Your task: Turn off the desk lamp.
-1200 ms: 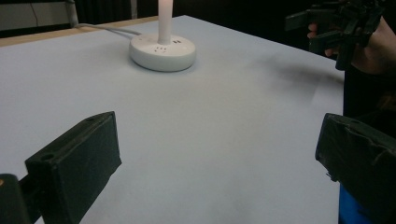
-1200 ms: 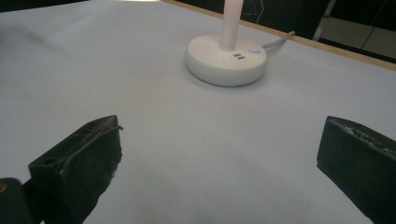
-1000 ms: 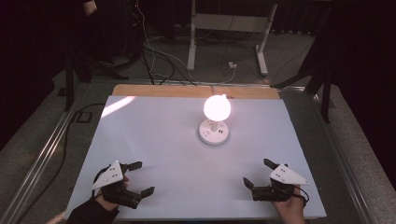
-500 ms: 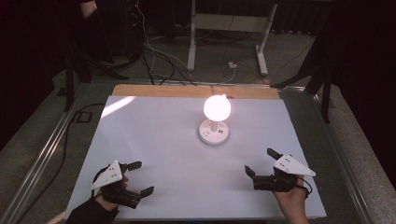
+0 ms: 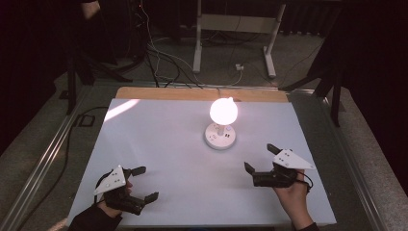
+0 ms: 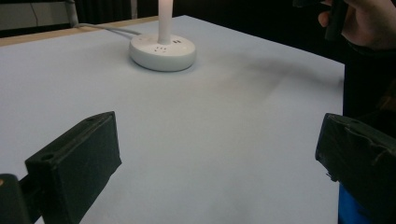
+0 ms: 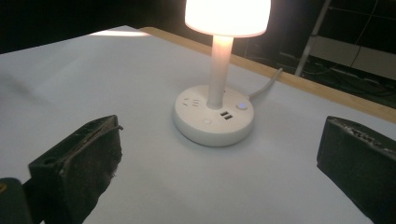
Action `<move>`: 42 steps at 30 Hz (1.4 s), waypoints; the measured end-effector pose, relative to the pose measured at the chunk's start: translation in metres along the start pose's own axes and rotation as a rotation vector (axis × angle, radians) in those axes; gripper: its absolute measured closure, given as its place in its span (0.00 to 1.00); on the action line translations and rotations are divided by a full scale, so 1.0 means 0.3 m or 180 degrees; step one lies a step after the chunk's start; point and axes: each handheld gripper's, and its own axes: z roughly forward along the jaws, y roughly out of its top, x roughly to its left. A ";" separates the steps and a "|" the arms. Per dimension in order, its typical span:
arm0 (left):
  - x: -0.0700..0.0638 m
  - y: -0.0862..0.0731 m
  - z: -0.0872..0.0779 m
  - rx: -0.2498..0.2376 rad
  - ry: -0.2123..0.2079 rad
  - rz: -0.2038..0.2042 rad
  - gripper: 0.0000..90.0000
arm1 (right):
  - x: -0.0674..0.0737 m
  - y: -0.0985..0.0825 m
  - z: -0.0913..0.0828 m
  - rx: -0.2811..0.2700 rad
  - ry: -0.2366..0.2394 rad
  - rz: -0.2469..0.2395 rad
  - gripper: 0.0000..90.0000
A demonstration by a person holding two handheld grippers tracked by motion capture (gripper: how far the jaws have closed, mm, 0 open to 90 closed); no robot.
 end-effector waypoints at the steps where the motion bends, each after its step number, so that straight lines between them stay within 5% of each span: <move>1: 0.000 0.000 0.000 -0.0003 -0.0005 0.0002 0.01 | 0.001 0.004 0.006 -0.0002 0.0010 0.0003 0.00; 16: 0.002 0.000 -0.002 -0.0011 -0.0013 -0.0021 0.01 | 0.016 0.056 0.089 0.0016 0.0099 -0.0039 0.00; 30: 0.002 0.000 -0.003 -0.0004 -0.0012 -0.0020 0.01 | 0.050 0.065 0.201 0.0077 0.0348 -0.0072 0.00; 42: 0.002 0.000 -0.004 -0.0012 -0.0020 -0.0030 0.01 | 0.050 0.048 0.306 0.0305 0.0389 -0.0055 0.00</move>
